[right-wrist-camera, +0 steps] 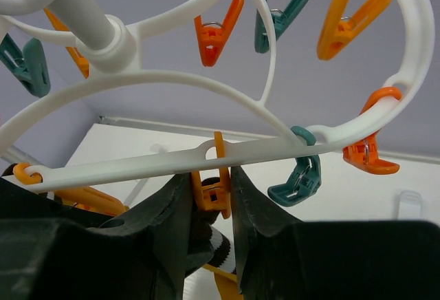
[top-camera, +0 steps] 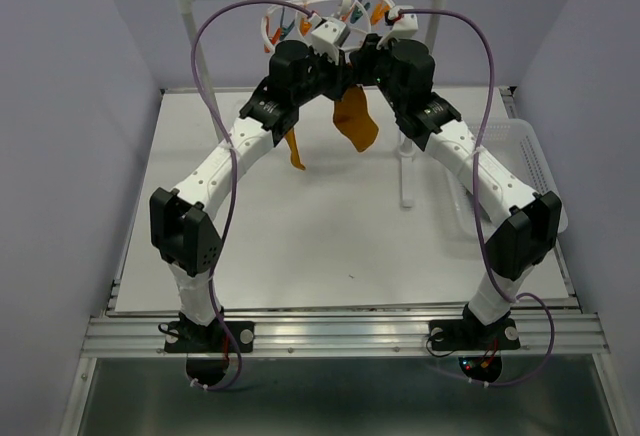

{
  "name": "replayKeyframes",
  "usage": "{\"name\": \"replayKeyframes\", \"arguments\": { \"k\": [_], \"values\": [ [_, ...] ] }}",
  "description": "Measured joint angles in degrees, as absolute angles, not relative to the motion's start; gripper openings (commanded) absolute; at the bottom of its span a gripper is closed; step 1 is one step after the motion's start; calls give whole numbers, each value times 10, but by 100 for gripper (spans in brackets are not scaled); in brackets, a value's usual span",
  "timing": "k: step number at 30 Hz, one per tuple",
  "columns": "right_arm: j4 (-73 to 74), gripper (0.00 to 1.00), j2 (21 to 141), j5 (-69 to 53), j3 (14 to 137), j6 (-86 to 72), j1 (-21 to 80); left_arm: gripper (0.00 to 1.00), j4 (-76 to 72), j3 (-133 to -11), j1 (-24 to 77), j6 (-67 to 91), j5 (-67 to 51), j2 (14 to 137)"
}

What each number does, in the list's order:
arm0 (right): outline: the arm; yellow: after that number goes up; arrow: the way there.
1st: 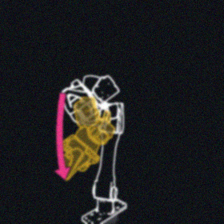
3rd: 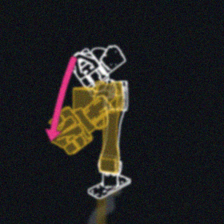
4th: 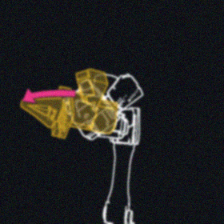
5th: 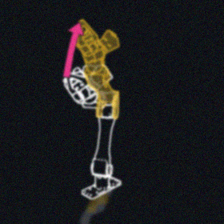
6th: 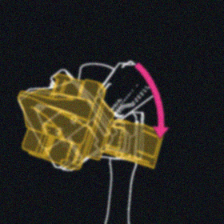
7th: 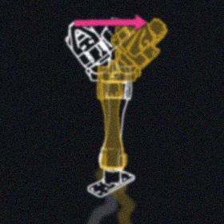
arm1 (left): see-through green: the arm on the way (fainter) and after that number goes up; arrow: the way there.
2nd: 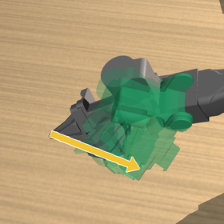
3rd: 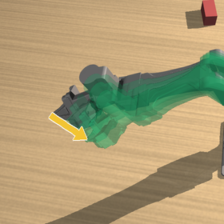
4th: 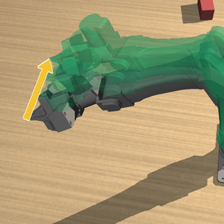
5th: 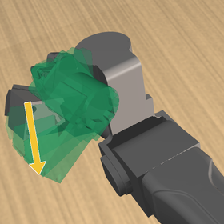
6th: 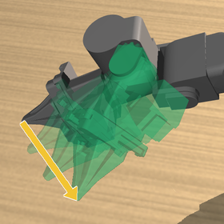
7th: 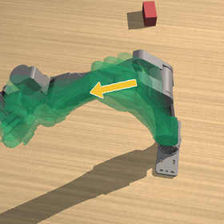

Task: Clip the socks to the hanger
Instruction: Clamp the sock onto the hanger.

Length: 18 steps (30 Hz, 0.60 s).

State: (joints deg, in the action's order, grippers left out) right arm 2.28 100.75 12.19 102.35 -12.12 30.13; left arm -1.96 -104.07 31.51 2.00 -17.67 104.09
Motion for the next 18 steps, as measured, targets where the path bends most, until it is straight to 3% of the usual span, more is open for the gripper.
{"name": "replayKeyframes", "arguments": {
  "k": [9, 11, 12, 13, 18],
  "values": [
    [22, 1, 1008, 138, 1023, -112, 305, 0, -1, -1061, 315, 16, -152, 1041],
    [22, 18, 1008, 137, 1023, -112, 305, 0, 1, -1062, 315, 16, -149, 1042],
    [22, 36, 1008, 137, 1023, -112, 305, 0, 2, -1063, 315, 16, -148, 1042],
    [22, 44, 1008, 137, 1023, -112, 305, 0, 3, -1063, 315, 15, -147, 1042],
    [52, 61, 1009, 138, 1021, -113, 305, 0, 16, -1063, 314, 13, -142, 1044]
  ]
}}
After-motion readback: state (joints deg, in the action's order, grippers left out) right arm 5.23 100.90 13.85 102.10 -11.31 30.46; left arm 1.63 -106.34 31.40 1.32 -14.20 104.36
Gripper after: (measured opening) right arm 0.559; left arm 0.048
